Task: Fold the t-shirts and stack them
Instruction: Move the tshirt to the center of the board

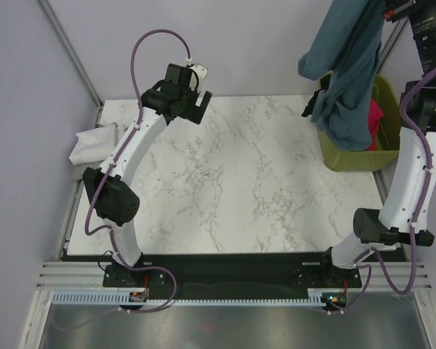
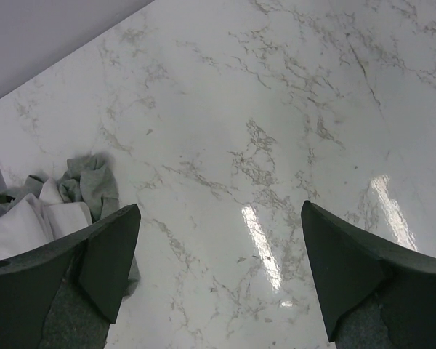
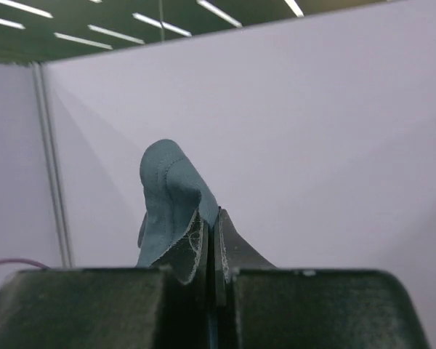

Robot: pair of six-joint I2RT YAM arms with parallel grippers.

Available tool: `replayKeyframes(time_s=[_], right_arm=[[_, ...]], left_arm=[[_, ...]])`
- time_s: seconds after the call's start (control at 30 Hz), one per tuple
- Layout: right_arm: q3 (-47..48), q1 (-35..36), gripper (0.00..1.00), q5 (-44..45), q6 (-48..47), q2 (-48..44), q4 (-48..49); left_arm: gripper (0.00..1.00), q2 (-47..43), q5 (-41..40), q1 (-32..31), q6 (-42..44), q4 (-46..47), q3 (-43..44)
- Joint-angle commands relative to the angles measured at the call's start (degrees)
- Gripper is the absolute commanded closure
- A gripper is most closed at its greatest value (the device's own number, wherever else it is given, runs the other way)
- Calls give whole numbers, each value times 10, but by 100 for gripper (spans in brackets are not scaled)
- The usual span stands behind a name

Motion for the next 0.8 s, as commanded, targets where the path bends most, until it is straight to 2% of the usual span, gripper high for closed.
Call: replayKeyframes(time_s=[0.0,0.3,0.47,0.5,0.6,0.63,0.7,0.73,0.77], right_arm=[[58,-1,100,-16,122,20,118],[125,5,100,3,188,60,192],[86,24,100,1,200,58,183],[64,33,100,-2,195,54,178],[-99,60,100,-11,194,24,150],[-210,63,100,-29,184,7,148],[-312,84,100,-39,132,-1,125],[-385,85,100,-37,56,5,104],[-407,85,76,-4,3,13,37]], left_arm=[[1,-41,-23,-3,-24,21,3],[1,-32,-57,5,-24,34,-4],[0,-29,-83,8,-18,40,-3],[1,-30,-82,8,-17,41,-5],[1,-38,-77,9,-18,40,-18],[1,-42,-73,9,-19,37,-23],[0,-51,-51,9,-20,31,-29],[1,-55,-47,9,-23,28,-37],[0,-57,-39,9,-22,24,-40]])
